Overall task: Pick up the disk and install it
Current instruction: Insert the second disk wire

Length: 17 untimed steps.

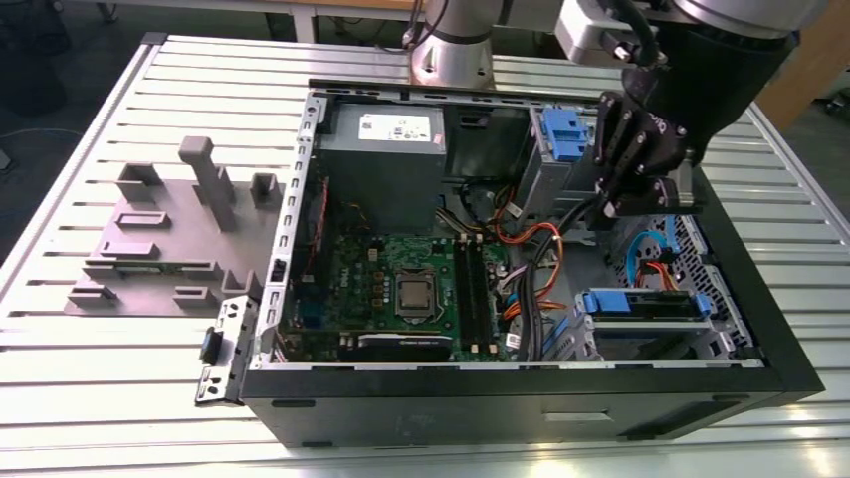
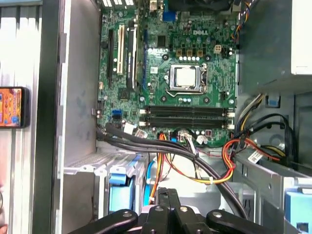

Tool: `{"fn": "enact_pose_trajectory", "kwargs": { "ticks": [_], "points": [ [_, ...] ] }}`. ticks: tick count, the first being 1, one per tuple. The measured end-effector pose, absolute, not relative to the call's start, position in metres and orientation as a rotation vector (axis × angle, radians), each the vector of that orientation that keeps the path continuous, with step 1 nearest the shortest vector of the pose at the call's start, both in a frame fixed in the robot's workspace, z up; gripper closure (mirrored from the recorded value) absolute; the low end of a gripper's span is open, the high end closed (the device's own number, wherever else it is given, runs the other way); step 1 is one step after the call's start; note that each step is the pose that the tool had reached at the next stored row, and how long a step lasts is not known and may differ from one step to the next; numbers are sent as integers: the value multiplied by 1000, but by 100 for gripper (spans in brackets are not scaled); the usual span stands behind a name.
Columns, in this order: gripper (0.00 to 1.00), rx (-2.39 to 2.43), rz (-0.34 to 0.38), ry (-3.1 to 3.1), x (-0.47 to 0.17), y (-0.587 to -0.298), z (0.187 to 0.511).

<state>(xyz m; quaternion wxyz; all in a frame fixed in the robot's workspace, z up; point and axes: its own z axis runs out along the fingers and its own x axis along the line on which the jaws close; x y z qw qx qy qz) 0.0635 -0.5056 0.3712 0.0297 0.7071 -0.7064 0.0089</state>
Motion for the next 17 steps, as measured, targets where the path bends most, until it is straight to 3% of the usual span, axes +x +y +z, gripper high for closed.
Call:
{"fn": "enact_pose_trajectory", "kwargs": {
  "ticks": [17],
  "points": [
    [89, 2174, 38, -2174, 69, -510, 376]
  ]
}}
